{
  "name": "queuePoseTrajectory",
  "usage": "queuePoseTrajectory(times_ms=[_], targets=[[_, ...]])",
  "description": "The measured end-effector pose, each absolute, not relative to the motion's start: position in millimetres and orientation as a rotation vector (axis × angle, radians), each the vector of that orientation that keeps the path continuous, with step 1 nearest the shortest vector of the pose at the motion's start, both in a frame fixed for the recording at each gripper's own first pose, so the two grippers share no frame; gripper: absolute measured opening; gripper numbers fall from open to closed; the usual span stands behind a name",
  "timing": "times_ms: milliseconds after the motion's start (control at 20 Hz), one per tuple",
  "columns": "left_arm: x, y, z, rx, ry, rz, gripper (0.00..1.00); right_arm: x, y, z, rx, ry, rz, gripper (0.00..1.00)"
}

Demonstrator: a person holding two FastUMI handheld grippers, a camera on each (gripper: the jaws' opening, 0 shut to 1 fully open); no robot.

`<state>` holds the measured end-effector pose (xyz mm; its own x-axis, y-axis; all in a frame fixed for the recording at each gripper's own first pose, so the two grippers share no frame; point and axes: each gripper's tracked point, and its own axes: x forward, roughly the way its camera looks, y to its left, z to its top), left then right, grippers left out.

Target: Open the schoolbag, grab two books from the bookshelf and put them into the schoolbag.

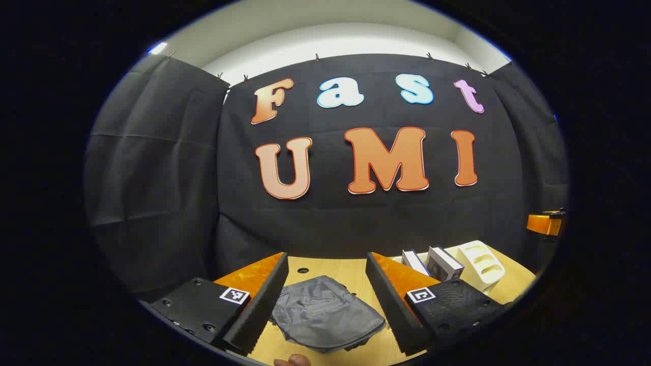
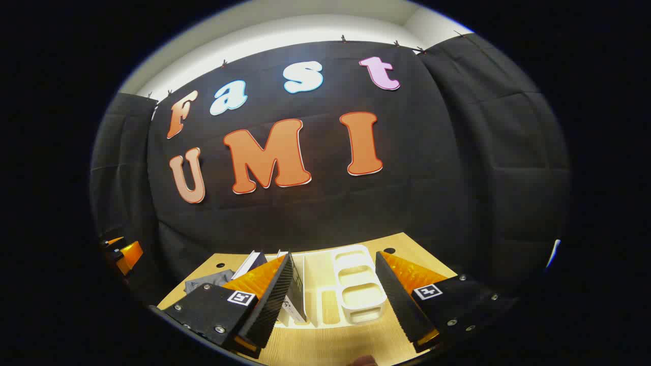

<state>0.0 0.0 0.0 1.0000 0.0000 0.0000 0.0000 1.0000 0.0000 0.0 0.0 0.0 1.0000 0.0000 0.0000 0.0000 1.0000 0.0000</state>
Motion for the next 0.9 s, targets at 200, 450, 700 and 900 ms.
queuePoseTrajectory(times_ms=[200,450,700,900], targets=[[12,29,0,-0.016,-0.017,-0.002,0.98,-9,18,4,-0.021,-0.018,-0.020,0.97],[11,52,-12,-0.069,0.008,0.020,0.98,-12,34,3,-0.049,-0.019,-0.005,0.97],[6,55,6,-0.021,-0.039,0.021,0.97,-20,43,9,-0.066,-0.040,0.002,0.97],[5,53,0,-0.039,-0.027,0.007,0.98,-22,44,8,-0.062,-0.034,0.004,0.97]])
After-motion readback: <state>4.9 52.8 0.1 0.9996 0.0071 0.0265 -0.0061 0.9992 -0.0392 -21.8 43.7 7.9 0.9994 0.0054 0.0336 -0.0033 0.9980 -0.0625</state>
